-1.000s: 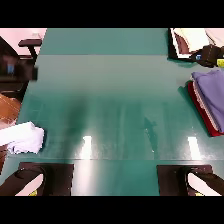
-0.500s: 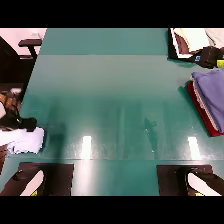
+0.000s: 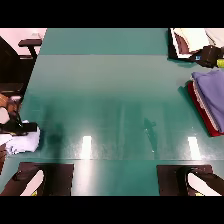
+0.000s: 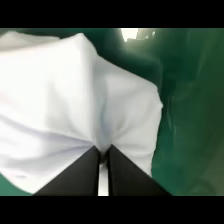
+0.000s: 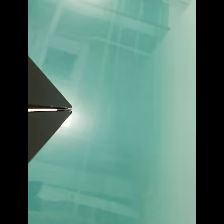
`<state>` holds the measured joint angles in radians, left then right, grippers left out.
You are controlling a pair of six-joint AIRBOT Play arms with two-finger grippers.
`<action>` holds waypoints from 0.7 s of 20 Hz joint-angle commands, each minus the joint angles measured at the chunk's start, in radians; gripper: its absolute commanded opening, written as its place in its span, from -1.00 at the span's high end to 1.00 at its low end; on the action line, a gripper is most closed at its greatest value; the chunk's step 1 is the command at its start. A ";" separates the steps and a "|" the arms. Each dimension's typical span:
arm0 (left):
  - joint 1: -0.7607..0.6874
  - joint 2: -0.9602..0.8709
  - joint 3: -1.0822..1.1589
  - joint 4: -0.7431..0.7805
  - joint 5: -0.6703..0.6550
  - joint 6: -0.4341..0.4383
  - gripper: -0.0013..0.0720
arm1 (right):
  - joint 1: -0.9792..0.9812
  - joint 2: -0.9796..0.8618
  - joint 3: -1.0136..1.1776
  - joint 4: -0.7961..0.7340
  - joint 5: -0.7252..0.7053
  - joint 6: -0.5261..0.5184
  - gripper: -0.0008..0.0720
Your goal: Fold the shirts.
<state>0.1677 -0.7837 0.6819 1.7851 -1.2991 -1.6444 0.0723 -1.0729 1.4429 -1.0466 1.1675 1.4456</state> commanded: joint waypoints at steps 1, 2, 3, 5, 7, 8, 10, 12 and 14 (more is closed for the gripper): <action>0.001 0.026 0.237 -0.062 -0.064 0.003 0.90 | 0.001 0.000 0.046 0.006 -0.028 0.000 0.92; 0.001 0.035 0.336 -0.114 -0.068 0.003 0.90 | 0.001 0.000 0.077 0.005 -0.032 0.000 0.92; 0.001 0.043 0.442 -0.187 -0.067 0.005 0.90 | 0.001 0.000 0.114 0.005 -0.040 0.000 0.92; -0.030 0.044 0.620 -0.321 -0.072 0.033 0.90 | 0.001 0.000 0.183 0.003 -0.060 0.000 0.92; -0.125 0.042 0.731 -0.353 -0.063 0.027 0.90 | 0.001 0.000 0.243 -0.002 -0.077 0.000 0.92; -0.182 0.038 0.762 -0.349 -0.058 0.020 0.90 | 0.001 0.000 0.266 -0.002 -0.085 0.000 0.93; -0.302 0.021 0.793 -0.348 -0.037 -0.018 0.91 | 0.001 0.000 0.294 -0.002 -0.099 0.000 0.92; -0.415 -0.014 0.795 -0.345 -0.021 -0.058 0.91 | 0.001 0.000 0.309 -0.002 -0.100 0.000 0.92; -0.546 -0.081 0.795 -0.345 -0.010 -0.082 0.91 | 0.001 0.000 0.309 -0.002 -0.101 0.000 0.92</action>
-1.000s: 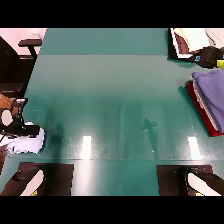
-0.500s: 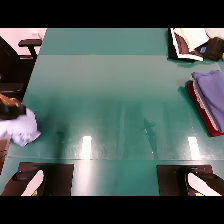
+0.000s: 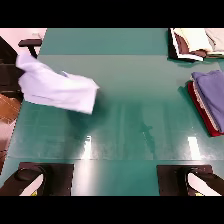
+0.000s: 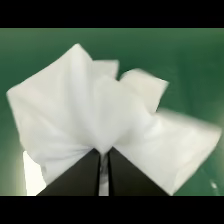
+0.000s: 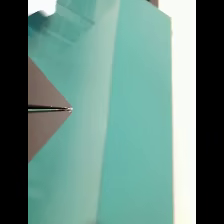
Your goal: Fold the shirts.
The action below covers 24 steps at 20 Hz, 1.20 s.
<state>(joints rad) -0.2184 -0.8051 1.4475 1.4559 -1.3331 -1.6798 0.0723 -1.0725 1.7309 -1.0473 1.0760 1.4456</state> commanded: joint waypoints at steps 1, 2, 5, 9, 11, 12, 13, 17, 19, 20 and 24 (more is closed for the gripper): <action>-0.237 -0.108 0.029 -0.017 0.036 -0.050 0.91 | 0.001 -0.002 0.021 -0.001 -0.009 0.000 0.92; -0.314 -0.158 0.029 -0.018 0.056 -0.050 0.91 | 0.001 -0.003 0.021 -0.001 -0.008 0.000 0.92; -0.541 -0.342 0.029 -0.021 0.162 -0.047 0.90 | 0.001 -0.003 0.021 -0.001 -0.003 0.000 0.92; -0.674 -0.547 0.030 -0.092 0.381 0.031 -0.40 | 0.001 -0.003 0.021 -0.001 0.001 0.000 0.92; -0.641 -0.584 0.052 -0.088 0.414 0.031 -0.70 | 0.001 -0.003 0.021 -0.002 0.002 0.000 0.92; -0.597 -0.587 0.067 -0.072 0.403 0.031 -0.70 | 0.001 -0.003 0.021 -0.001 0.005 0.000 0.92; -0.540 -0.587 0.078 -0.060 0.390 0.031 -0.70 | 0.001 -0.003 0.021 -0.002 0.010 0.000 0.92; -0.213 -0.605 0.079 -0.077 0.322 0.030 -0.70 | 0.001 -0.003 0.021 -0.002 0.027 0.000 0.92; -0.074 -0.638 0.046 -0.121 0.253 0.031 -0.70 | 0.001 -0.003 0.021 -0.002 0.028 0.000 0.92; -0.020 -0.656 0.014 -0.137 0.224 0.031 -0.70 | 0.001 -0.003 0.021 -0.002 0.029 0.000 0.92; 0.075 -0.695 -0.159 -0.172 0.272 0.031 -0.70 | 0.001 -0.003 0.019 -0.001 0.030 0.000 0.92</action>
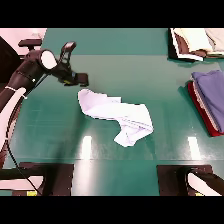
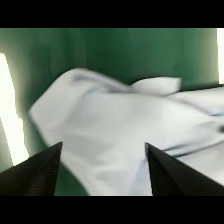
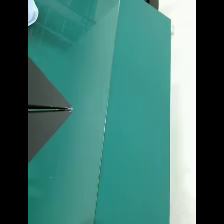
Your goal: Fold the shirts.
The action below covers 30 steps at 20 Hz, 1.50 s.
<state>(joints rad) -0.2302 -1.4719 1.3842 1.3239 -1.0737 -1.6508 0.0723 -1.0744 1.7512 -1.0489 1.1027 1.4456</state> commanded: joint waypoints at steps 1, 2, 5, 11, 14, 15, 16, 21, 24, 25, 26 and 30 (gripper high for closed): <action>0.087 -0.037 -0.126 -0.046 0.038 0.002 -0.70 | 0.001 -0.001 -0.001 0.000 0.005 0.000 0.92; 0.087 -0.047 -0.153 -0.058 0.064 0.002 -0.70 | 0.001 -0.001 -0.001 0.000 0.008 0.000 0.92; 0.087 -0.096 -0.169 -0.151 0.110 0.002 -0.70 | 0.001 -0.001 -0.001 0.000 0.009 0.000 0.92; 0.087 -0.130 -0.162 -0.232 0.155 0.010 0.48 | 0.000 -0.025 -0.001 -0.001 0.135 0.000 0.92; 0.087 -0.113 -0.084 -0.219 0.122 0.063 0.89 | -0.003 -0.077 -0.002 -0.002 0.303 0.000 0.92; 0.087 -0.093 -0.058 -0.201 0.119 0.072 0.89 | -0.012 -0.104 -0.003 -0.002 0.371 0.000 0.92; 0.087 -0.068 -0.029 -0.177 0.119 0.081 0.89 | -0.019 -0.122 -0.021 0.000 0.415 0.001 0.92; 0.087 0.039 0.034 -0.077 0.112 0.094 0.89 | -0.057 -0.122 -0.388 0.001 0.394 0.001 0.88; 0.087 0.050 0.034 -0.075 0.104 0.107 0.89 | -0.021 -0.130 -0.663 0.027 0.288 0.000 -0.51; 0.087 0.049 0.034 -0.075 0.104 0.106 0.89 | 0.006 -0.146 -0.741 0.058 0.243 -0.002 -0.51; 0.087 0.049 0.034 -0.076 0.104 0.106 0.89 | 0.037 -0.168 -0.799 0.108 0.208 -0.031 -0.51; 0.087 0.049 0.034 -0.076 0.097 0.106 0.89 | 0.193 -0.308 -0.877 0.365 0.099 -0.157 -0.45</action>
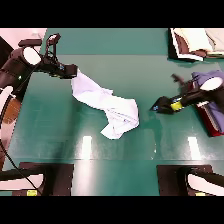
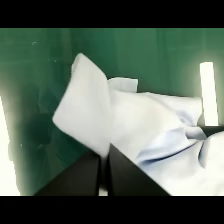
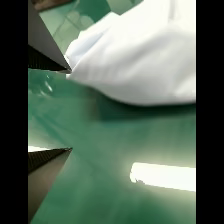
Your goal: Fold the shirts.
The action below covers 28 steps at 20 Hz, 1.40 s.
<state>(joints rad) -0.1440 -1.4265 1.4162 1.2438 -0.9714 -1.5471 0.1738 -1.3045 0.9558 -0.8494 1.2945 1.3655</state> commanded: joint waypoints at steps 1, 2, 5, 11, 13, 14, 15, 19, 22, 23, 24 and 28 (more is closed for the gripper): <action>0.000 0.003 0.002 0.005 -0.009 0.003 0.89 | 0.129 -0.111 -0.066 0.178 -0.119 -0.084 -0.45; 0.000 0.003 0.002 0.005 -0.011 0.003 0.89 | 0.166 -0.145 -0.038 0.170 -0.145 -0.084 -0.41; 0.000 0.003 0.002 0.005 -0.017 0.003 0.89 | 0.226 -0.234 0.055 0.166 -0.198 -0.084 0.00; 0.000 0.056 0.003 0.008 -0.012 0.012 0.90 | 0.208 -0.233 0.247 0.089 -0.199 -0.108 0.93; 0.000 0.151 0.016 0.026 0.003 0.011 0.90 | 0.171 -0.146 0.332 -0.014 -0.151 -0.095 0.93; 0.000 0.202 0.041 0.030 -0.001 0.011 0.90 | 0.144 -0.093 0.384 -0.049 -0.107 -0.090 0.93; 0.000 0.261 0.077 0.029 -0.011 0.012 0.90 | 0.117 -0.045 0.437 -0.072 -0.056 -0.090 0.93; 0.000 0.481 0.251 -0.004 -0.035 0.011 0.90 | 0.027 0.152 0.637 -0.125 0.103 -0.089 0.93; 0.000 0.610 0.356 -0.028 -0.037 0.010 0.90 | -0.010 0.264 0.743 -0.180 0.160 -0.039 0.93; 0.000 0.637 0.384 -0.030 -0.045 0.010 0.90 | -0.016 0.291 0.769 -0.203 0.174 -0.024 0.93; 0.000 0.657 0.409 -0.032 -0.056 0.010 0.90 | -0.027 0.316 0.796 -0.226 0.190 -0.008 0.93; 0.000 0.674 0.467 -0.043 -0.130 0.002 0.90 | -0.050 0.358 0.845 -0.225 0.249 0.091 0.93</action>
<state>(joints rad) -0.1448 -0.7834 1.8362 1.2034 -1.0531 -1.5394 0.1425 -0.9867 1.7561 -1.0386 1.4883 1.3762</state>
